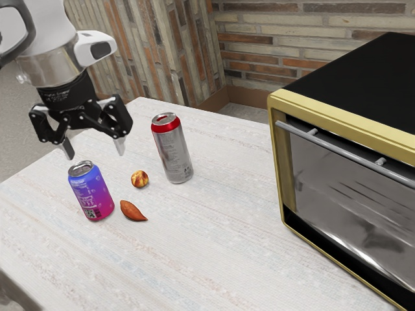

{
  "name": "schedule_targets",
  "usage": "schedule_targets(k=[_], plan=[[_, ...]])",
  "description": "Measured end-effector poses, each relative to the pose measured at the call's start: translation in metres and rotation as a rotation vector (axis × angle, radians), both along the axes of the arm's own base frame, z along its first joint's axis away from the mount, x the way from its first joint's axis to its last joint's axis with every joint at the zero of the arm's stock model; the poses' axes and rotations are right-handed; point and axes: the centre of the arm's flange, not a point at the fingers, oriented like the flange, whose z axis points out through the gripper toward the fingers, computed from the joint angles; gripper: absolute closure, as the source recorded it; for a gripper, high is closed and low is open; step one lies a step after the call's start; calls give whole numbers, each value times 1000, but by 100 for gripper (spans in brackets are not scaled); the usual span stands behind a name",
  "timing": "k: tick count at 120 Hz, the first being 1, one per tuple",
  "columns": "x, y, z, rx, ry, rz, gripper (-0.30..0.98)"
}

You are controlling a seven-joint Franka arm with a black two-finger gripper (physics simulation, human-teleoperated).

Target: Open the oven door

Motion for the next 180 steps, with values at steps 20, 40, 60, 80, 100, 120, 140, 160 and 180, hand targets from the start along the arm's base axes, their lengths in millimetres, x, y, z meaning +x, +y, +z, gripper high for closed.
schedule_targets(k=[20, 40, 60, 80, 100, 120, 140, 160, 180], plan=[[-71, 6, -2, 10, -34, 92, 0], [-128, -13, -31, -73, -252, 121, 0], [-117, -62, -19, -232, -421, 136, 0], [-106, -112, -12, -347, -495, 124, 0], [-94, -140, -15, -397, -521, 156, 0], [-86, -172, -19, -450, -538, 165, 0], [-68, -210, -24, -454, -599, 144, 0], [-65, -227, -12, -486, -667, 157, 0], [-56, -237, -15, -511, -685, 197, 0]])
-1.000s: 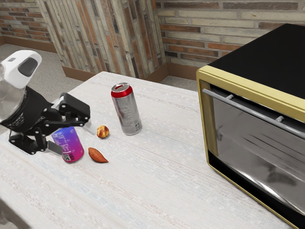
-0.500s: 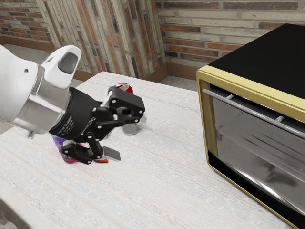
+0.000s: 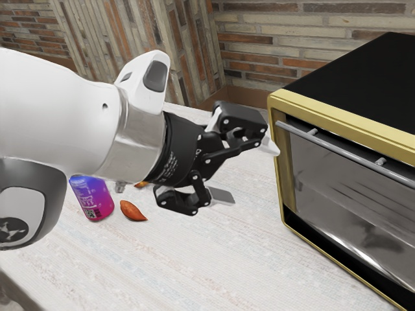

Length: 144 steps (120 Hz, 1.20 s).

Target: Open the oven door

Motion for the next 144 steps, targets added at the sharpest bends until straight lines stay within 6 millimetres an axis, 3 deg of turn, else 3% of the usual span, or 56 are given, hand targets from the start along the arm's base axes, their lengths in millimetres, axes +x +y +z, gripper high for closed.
schedule_targets(k=[25, 46, 65, 81, 96, 118, 144], plan=[[43, -12, -18, -46, 50, 76, 0], [78, 20, -25, -92, 77, 175, 0], [98, 19, -26, -95, 73, 215, 0], [112, 27, -28, -116, 83, 252, 0], [137, 36, -38, -155, 117, 301, 0], [156, 43, -48, -210, 147, 341, 0], [163, 51, -53, -229, 155, 365, 0]])
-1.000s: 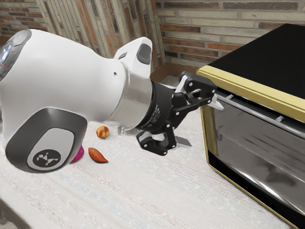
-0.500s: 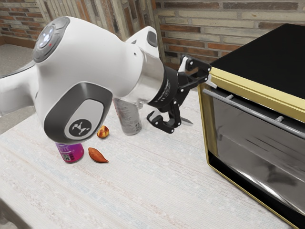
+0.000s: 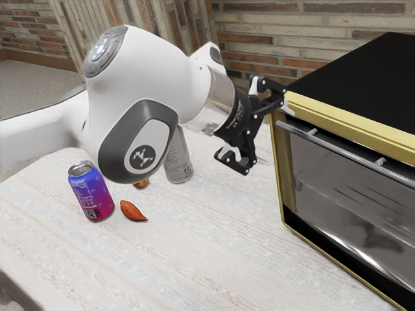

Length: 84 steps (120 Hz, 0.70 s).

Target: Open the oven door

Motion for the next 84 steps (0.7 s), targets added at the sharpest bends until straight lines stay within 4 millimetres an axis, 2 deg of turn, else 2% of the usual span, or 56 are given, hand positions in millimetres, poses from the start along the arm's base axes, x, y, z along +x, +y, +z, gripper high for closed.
schedule_targets(k=[25, 44, 59, 84], plan=[[1, -1, -2, 10, -2, 8, 0], [-6, -23, -6, 8, 5, -28, 0], [-9, -2, -15, 9, 24, 4, 0], [-7, -2, -23, 7, 34, 5, 0]])
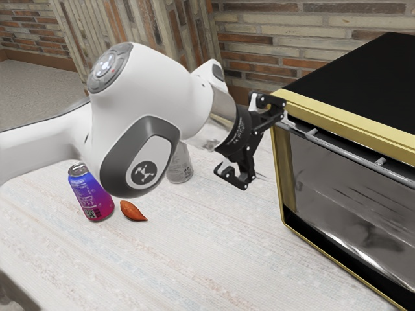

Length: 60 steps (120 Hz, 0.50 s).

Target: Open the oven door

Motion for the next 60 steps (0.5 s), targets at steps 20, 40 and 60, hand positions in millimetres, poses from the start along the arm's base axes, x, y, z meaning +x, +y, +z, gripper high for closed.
schedule_targets(k=[20, 40, 60], plan=[[-12, 5, -9, 0, 18, 0, 0], [-48, 14, -16, -2, 30, -6, 0], [-131, 38, -23, 53, -16, 30, 0]])
